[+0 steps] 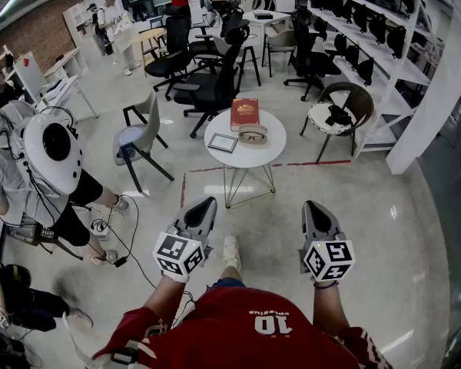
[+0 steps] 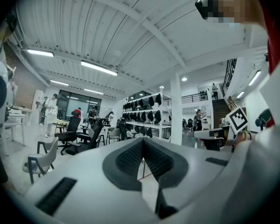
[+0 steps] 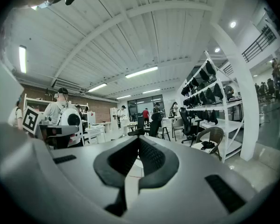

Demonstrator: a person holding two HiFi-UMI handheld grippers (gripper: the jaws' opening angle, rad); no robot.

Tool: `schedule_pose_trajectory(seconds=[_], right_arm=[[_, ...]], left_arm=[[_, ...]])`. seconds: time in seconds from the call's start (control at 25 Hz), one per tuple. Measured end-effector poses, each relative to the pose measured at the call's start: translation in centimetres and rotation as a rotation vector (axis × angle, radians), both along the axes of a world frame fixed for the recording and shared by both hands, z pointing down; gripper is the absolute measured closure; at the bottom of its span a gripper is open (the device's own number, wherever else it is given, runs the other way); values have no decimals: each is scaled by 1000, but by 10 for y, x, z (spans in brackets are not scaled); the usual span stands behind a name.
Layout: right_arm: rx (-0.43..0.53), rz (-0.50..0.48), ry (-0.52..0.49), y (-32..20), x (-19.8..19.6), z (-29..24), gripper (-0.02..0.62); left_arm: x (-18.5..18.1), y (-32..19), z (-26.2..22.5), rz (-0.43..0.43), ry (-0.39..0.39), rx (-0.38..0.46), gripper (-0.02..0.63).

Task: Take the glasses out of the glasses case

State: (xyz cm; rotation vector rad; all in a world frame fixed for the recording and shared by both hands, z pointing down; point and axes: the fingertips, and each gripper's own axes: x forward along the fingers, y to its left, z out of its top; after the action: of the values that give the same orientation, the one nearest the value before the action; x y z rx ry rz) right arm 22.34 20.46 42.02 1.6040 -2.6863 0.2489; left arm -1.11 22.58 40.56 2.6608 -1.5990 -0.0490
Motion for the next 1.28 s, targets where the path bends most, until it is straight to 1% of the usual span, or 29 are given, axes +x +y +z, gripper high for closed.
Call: schedule_pose_trajectory(seconds=[0.72,1.28], right_arm=[[16,1,-8,-4,-3,-2,578],[-20,-25,-35,-30,-8,6,577]], left_arm=[[-3,-4,0,-6,2,-6,597],[-7,-25,7,-24,5,-32,597]])
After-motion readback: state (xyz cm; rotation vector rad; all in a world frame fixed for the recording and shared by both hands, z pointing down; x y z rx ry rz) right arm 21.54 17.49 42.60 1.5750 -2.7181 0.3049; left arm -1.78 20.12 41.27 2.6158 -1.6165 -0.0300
